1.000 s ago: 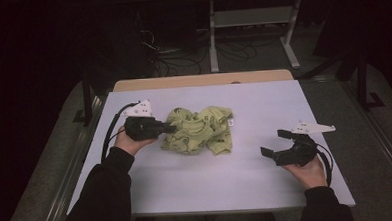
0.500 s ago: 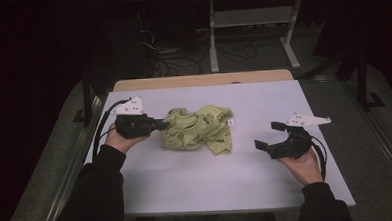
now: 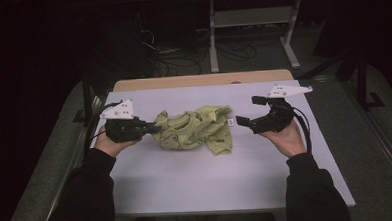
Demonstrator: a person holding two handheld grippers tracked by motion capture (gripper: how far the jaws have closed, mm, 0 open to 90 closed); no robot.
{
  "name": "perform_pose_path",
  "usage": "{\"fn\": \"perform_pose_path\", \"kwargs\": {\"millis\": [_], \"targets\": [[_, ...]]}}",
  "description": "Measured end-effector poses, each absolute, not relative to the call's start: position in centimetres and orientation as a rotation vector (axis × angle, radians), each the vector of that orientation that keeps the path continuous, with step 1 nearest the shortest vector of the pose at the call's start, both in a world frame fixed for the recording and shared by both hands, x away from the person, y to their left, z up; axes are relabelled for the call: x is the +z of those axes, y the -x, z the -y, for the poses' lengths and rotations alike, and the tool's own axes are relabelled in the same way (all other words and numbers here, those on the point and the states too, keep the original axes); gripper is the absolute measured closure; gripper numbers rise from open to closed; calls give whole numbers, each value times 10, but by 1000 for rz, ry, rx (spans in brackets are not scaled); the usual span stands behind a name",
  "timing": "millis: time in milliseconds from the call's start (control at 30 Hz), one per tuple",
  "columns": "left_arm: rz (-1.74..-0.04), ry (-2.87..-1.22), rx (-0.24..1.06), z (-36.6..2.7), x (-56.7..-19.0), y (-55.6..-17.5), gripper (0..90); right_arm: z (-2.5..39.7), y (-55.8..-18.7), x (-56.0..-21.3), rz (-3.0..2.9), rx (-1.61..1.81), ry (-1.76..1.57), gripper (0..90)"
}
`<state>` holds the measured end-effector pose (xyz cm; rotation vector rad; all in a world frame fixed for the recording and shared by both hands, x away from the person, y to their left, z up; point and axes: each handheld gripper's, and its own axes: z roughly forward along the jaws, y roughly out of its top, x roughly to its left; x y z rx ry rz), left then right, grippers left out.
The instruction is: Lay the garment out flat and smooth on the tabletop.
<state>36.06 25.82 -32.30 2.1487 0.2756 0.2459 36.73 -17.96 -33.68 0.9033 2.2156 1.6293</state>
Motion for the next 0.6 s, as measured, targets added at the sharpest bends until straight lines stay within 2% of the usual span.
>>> {"fn": "perform_pose_path", "kwargs": {"millis": [267,600], "targets": [[-278,-2140,204,-264,-334,-356,870,146,-395,-330,-2310,1634,-858,0],[-271,-2138,166,-265,-348,-349,867,109,-408,-339,-2465,1611,-793,0]]}}
